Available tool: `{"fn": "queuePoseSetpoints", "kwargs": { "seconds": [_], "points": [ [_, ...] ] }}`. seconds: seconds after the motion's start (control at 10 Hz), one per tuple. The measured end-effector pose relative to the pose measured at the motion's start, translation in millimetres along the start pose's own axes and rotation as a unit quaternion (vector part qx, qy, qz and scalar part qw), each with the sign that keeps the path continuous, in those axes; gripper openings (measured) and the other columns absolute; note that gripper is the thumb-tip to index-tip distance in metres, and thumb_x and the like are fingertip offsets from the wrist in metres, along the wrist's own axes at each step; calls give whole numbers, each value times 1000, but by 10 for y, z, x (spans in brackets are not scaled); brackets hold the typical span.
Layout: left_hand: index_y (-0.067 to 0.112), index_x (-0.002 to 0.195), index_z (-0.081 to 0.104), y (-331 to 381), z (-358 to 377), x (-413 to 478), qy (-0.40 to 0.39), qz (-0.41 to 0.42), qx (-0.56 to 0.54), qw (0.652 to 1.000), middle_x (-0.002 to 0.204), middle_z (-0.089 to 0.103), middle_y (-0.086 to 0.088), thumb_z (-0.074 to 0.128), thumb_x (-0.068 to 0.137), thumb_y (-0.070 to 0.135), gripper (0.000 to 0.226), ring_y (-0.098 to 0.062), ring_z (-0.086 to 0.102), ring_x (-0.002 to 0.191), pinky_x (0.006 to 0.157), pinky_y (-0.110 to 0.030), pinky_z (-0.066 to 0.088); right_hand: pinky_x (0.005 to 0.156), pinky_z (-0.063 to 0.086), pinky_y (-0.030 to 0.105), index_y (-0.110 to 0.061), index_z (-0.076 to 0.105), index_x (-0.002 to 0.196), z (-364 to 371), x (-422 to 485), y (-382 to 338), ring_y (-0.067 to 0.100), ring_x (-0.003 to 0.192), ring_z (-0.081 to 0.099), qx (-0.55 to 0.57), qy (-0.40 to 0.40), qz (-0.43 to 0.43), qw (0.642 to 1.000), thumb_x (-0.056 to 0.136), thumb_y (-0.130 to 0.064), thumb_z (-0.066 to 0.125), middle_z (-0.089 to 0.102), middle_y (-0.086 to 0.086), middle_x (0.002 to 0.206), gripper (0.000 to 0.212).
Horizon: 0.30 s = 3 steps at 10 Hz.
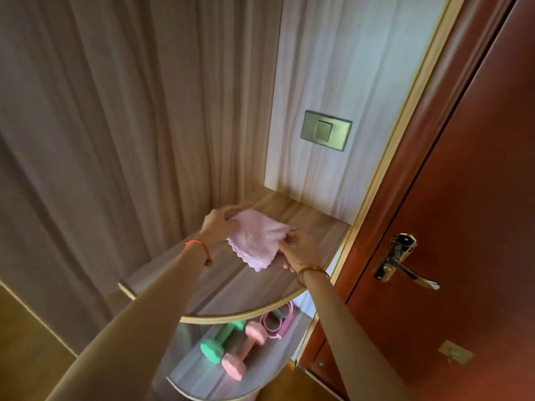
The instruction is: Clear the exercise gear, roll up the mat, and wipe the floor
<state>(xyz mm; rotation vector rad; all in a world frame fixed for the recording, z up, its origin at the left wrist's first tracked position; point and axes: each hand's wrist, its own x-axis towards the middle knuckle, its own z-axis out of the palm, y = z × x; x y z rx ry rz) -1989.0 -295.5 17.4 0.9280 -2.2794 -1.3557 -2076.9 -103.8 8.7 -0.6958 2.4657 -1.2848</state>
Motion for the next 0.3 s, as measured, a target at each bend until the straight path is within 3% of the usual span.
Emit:
{"fn": "queuePoseSetpoints", "kwargs": {
  "seconds": [0.1, 0.2, 0.3],
  "points": [
    [16, 129, 67, -32, 40, -59, 33, 6, -17, 999, 118, 73, -5, 66, 83, 4, 47, -11, 64, 109, 104, -23, 45, 67, 54, 31, -22, 59, 57, 30, 66, 83, 20, 60, 65, -5, 54, -17, 998, 90, -23, 60, 73, 9, 66, 33],
    [21, 123, 70, 16, 13, -210, 87, 8, 1, 996, 110, 73, 3, 63, 88, 11, 37, -11, 64, 102, 95, -20, 46, 80, 51, 37, -8, 66, 83, 25, 41, 130, 33, 89, 66, -3, 102, -15, 995, 91, -35, 55, 74, 14, 88, 30],
    [29, 120, 71, 66, -34, -402, 145, -2, -11, 989, 106, 70, 14, 61, 92, 25, 30, -8, 62, 102, 86, -17, 41, 86, 54, 49, -9, 67, 97, 18, 46, 167, 37, 93, 67, 70, 100, 0, 993, 77, -63, 41, 72, 12, 98, 63]
  ]
}}
